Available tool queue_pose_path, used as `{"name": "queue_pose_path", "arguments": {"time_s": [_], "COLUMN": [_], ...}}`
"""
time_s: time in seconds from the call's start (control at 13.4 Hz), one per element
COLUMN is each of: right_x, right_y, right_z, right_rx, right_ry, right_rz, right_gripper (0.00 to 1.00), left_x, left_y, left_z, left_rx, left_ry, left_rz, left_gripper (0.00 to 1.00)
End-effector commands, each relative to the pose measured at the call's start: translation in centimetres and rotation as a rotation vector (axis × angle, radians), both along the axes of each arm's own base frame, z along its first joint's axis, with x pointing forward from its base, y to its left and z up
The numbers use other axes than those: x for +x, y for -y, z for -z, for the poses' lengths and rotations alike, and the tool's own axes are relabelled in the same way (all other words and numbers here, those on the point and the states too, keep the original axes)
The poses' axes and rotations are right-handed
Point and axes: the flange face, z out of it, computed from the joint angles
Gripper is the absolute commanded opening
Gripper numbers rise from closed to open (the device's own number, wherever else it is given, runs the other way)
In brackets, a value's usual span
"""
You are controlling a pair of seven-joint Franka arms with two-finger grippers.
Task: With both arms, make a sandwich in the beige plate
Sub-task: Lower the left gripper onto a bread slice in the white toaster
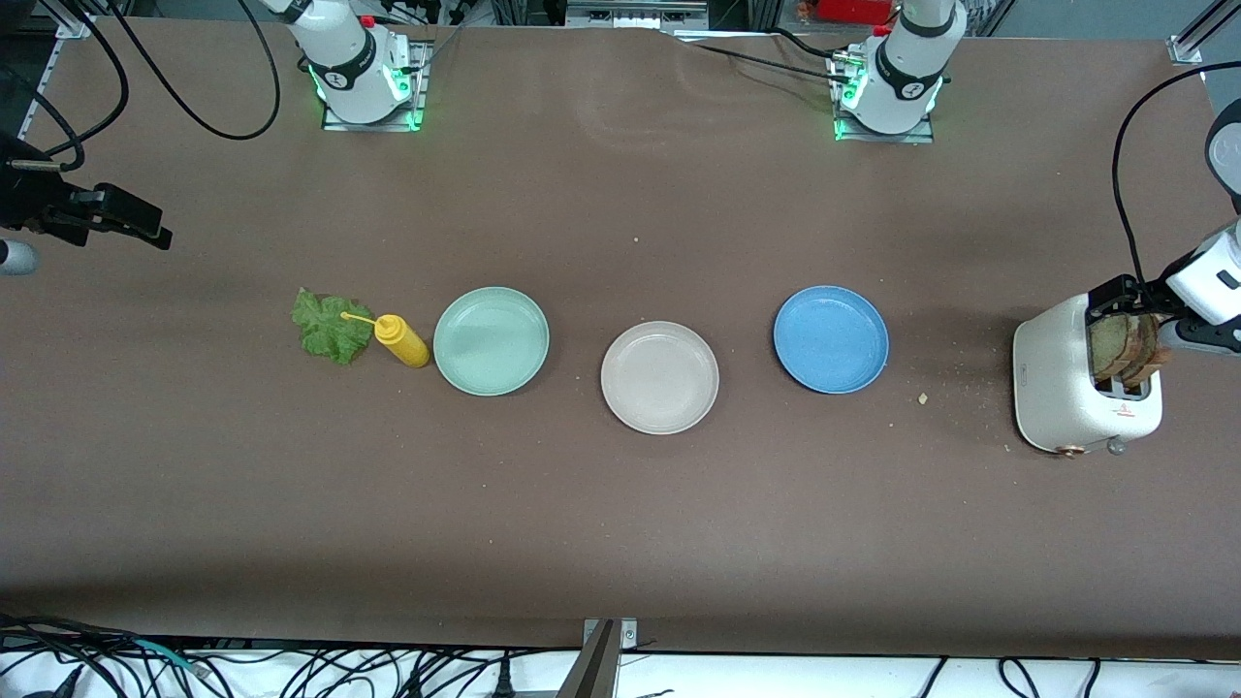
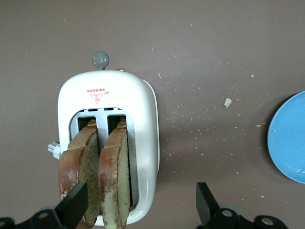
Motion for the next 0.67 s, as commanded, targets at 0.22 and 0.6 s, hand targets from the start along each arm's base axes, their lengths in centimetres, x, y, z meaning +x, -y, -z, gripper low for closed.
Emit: {"name": "queue_pose_path", "arguments": {"time_s": [0.22, 0.6], "right_x": [-0.2, -0.4], "right_y": [0.4, 0.5], "right_z": [-0.1, 0.1], "right_rx": [-0.003, -0.007], "right_ry": [-0.006, -0.023], "right_rz": [-0.007, 0.008], "right_gripper": [1.0, 1.0], "left_x": [0.1, 0.2], "left_y": [-1.7, -2.5], "left_z": [2.6, 4.3], "left_rx": [-0.056, -0.06], "left_ry": [-0.006, -0.02], "left_rz": [-0.019, -0.033], "left_gripper": [1.0, 0.96]}}
